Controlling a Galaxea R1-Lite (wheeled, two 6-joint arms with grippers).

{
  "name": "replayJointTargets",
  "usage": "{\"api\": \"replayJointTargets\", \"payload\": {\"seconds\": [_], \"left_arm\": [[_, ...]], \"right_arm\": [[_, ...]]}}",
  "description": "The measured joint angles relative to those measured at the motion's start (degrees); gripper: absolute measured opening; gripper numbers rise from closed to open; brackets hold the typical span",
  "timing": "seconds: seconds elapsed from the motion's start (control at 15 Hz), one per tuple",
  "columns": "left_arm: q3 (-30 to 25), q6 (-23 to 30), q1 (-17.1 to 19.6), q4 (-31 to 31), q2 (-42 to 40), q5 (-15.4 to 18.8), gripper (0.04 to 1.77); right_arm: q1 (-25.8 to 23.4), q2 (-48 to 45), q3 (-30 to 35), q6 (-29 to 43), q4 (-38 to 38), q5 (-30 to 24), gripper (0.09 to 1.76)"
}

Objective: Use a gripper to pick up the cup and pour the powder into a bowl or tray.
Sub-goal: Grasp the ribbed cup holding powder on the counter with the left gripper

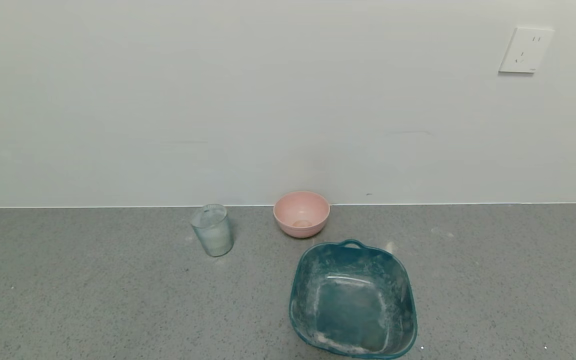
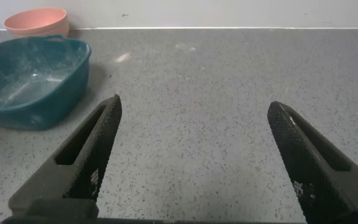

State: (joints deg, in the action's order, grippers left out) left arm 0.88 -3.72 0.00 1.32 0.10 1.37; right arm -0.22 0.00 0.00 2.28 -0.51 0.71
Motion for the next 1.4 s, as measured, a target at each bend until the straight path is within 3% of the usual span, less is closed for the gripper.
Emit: {"api": "replayJointTargets", "payload": {"seconds": [0.33,0.67,1.13,1.4], "left_arm": [[5.38,0.06,0.0,0.28,2.16,0.04,1.72],[13.23,-0.05,-1.15,0.0,12.0,0.63,1.72],[23.52,-0.11,-2.83,-1.76,35.65,3.29,1.72],[26.49,-0.09,-2.95,-10.15,52.79,3.51,1.72]], "right_arm": [[0.04,0.0,0.0,0.0,0.0,-0.02,1.71],[0.0,0.0,0.0,0.0,0.0,0.0,1.71],[0.0,0.0,0.0,-0.02,0.0,-0.02,1.71],[0.01,0.0,0.0,0.02,0.02,-0.02,1.71]]}}
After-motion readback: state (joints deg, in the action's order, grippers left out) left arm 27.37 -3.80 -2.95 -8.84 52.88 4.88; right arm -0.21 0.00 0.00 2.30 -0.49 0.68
